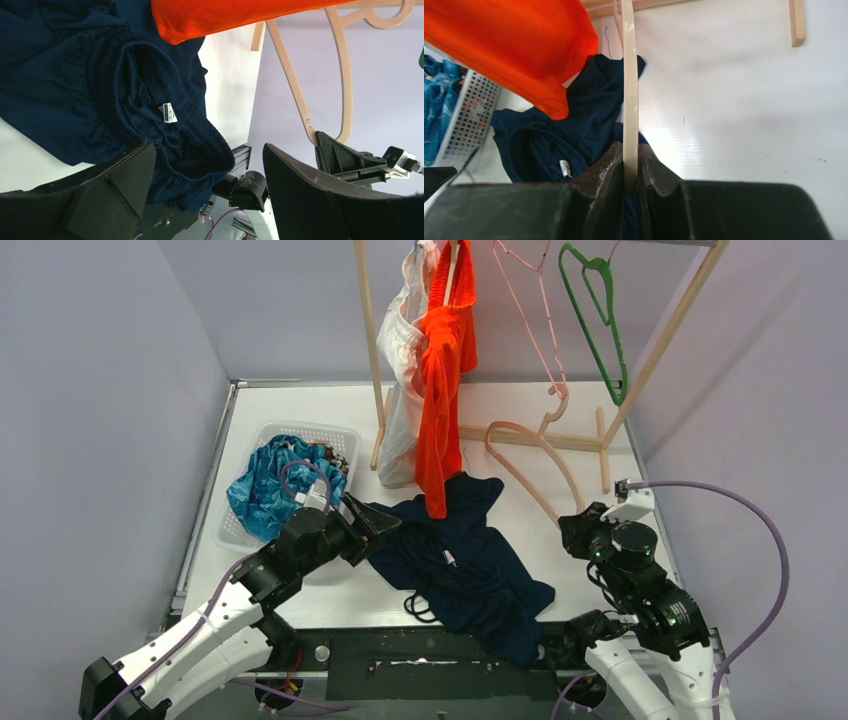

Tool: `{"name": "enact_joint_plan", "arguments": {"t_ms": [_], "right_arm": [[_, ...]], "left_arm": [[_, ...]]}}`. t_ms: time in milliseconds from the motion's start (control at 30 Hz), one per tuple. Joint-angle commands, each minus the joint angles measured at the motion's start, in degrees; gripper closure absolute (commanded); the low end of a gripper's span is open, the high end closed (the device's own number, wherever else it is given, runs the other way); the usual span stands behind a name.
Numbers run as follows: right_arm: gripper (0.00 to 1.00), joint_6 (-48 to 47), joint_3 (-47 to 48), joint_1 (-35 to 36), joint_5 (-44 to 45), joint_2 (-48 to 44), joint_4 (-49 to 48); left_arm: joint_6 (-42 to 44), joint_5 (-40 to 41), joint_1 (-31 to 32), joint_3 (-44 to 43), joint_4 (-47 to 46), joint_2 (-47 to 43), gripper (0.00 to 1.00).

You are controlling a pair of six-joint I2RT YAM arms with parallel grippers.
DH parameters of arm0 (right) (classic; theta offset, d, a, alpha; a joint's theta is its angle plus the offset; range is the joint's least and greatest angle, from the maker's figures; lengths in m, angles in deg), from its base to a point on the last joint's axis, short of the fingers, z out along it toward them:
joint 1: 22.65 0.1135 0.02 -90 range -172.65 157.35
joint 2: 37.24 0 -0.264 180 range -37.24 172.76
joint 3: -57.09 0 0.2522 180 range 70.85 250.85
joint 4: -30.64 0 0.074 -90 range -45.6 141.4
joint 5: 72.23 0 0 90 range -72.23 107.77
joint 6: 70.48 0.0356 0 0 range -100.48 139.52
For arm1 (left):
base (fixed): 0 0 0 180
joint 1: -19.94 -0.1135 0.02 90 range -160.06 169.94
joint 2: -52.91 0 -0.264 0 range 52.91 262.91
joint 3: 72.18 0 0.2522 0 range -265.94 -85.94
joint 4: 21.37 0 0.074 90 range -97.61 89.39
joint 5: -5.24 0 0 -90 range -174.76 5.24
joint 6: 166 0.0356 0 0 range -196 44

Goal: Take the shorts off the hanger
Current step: Place the hanger on the clothes rod.

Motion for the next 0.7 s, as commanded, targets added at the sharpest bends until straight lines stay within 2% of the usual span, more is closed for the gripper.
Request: {"name": "enact_joint_plan", "arguments": {"t_ms": [0,67,167,267,567,667], "right_arm": [[1.00,-3.4,3.1,-0.4,2.5,4.2,-2.5],[1.00,-3.4,4.1,-0.4,5.6,6.2,-3.6],[1.00,-8.8,3.6,-0.3,2.1,8.2,-9.7],[1.00,-11.7,6.0,-0.4,5.7,11.3,-8.4],[1.00,-24.6,8.0,-0.3,5.3,11.2,-15.0],[1.00,-25.6,10.0,-0.3,7.0,12.6,-16.7]], "left_arm": [[1.1,-0.8,-0.5,-2.0,-3.8,1.5,0.22],[1.1,-1.0,-0.5,-2.1,-4.0,1.7,0.22],[1.2,-0.9,-0.5,-2.0,-3.7,1.5,0.22],[1.3,-0.7,-0.6,-2.1,-3.3,1.1,0.22],[2.7,0.5,-1.2,-2.3,-1.6,0.3,0.22],[3.2,0.8,-1.2,-3.0,-1.2,0.6,0.21]]}}
